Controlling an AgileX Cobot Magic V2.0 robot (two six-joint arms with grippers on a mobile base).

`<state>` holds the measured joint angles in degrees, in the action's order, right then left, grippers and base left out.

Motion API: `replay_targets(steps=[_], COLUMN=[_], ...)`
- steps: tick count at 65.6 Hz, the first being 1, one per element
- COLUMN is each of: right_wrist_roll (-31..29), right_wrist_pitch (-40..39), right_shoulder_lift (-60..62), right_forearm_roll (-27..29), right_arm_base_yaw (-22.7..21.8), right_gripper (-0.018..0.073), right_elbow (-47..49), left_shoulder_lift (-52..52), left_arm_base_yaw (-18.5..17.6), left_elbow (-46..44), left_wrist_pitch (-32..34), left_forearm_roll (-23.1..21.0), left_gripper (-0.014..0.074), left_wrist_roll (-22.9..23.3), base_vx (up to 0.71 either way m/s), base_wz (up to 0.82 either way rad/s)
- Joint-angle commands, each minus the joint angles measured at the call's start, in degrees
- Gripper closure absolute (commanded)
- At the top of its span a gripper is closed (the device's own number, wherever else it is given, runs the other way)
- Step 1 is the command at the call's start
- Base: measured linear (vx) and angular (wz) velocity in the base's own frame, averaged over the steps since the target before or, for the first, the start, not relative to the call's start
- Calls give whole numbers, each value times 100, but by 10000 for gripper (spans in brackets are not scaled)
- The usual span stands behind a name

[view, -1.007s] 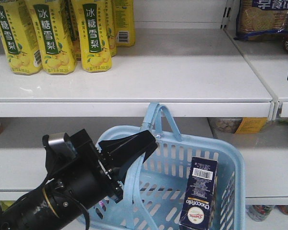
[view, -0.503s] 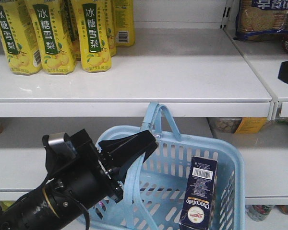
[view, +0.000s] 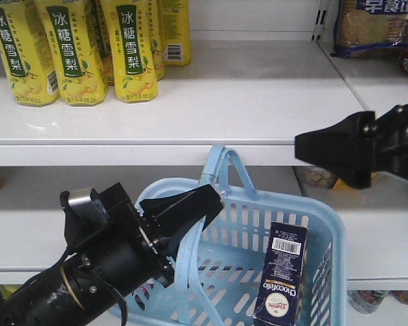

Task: Left arm holds basket, right arm returns cookies
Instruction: 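Lower the open right gripper into the basket over the Chocofello box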

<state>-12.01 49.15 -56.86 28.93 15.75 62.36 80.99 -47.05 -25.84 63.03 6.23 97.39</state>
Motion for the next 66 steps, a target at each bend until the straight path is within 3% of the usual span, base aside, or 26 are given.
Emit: replay_targets(steps=[1,9,36,55,66], right_wrist_roll=[210,657,2241,2824,2835], right_wrist_pitch=[10,299,1166,1722,2013], right_shoulder_lift=[-69,-127,-127,-228,-556], right_forearm_roll=[134,134,91,7,-78], right_arm_base_yaw=[275,506,504,504,504], right_gripper=[-20,-20,-20,-20,-20], right_elbow=[175,175,175,175,175], left_shoulder_lift=[-167,-167,-167,-167,-167], left_arm_base_yaw=[135,135,135,135,135], left_elbow=[-176,-176,-176,-176,-176], left_wrist_pitch=[620,620,620,620,620], left_forearm_roll=[-1031,-1031,-1031,-1031,-1031], left_gripper=[599,599,599,599,599], left_wrist_roll=[-178,-178,-178,-178,-178], base_vx=[0,0,0,0,0], base_wz=[0,0,0,0,0])
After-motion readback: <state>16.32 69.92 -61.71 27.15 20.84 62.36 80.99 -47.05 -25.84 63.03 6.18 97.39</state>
